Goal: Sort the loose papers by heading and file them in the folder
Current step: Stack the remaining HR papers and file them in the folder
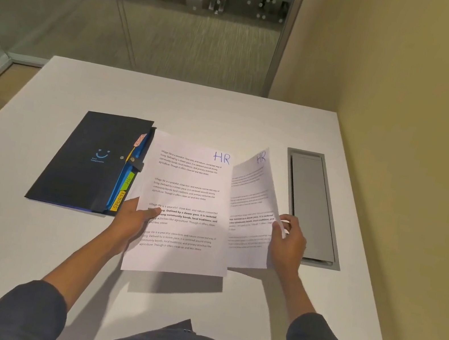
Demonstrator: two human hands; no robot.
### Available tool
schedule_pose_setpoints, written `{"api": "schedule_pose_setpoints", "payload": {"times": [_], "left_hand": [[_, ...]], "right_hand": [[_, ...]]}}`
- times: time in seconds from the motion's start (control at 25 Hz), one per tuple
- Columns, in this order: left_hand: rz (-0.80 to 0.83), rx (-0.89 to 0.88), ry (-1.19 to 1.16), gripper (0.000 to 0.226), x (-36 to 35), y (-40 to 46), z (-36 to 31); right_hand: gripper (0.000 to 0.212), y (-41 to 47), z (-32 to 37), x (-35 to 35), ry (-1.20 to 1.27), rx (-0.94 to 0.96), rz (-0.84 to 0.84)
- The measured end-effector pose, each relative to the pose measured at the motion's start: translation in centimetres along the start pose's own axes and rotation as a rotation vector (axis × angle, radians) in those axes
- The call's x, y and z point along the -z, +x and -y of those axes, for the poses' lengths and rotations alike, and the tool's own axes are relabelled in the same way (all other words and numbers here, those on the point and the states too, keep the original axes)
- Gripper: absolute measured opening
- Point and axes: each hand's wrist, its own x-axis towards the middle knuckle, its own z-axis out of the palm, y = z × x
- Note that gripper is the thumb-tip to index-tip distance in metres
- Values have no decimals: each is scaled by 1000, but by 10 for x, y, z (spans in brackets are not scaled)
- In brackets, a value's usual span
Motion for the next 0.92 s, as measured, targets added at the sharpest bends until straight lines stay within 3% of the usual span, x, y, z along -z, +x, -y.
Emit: {"api": "schedule_pose_setpoints", "payload": {"times": [0.16,0.36,0.64,0.84,0.92], "left_hand": [[-18,-26,-2,31,4,0,-9],[-21,-62,16,36,9,3,-19],[65,-114,22,29,-12,-11,-24],[153,-140,-72,26,-25,-22,-27],[173,-167,-58,27,-29,-26,-29]], "right_hand": [[17,9,20,38,81,69,-109],[30,24,30,76,305,-3,-123],[27,9,38,67,441,-138,-37],[7,-15,41,33,426,-108,81],[11,-23,45,24,430,-95,178]]}}
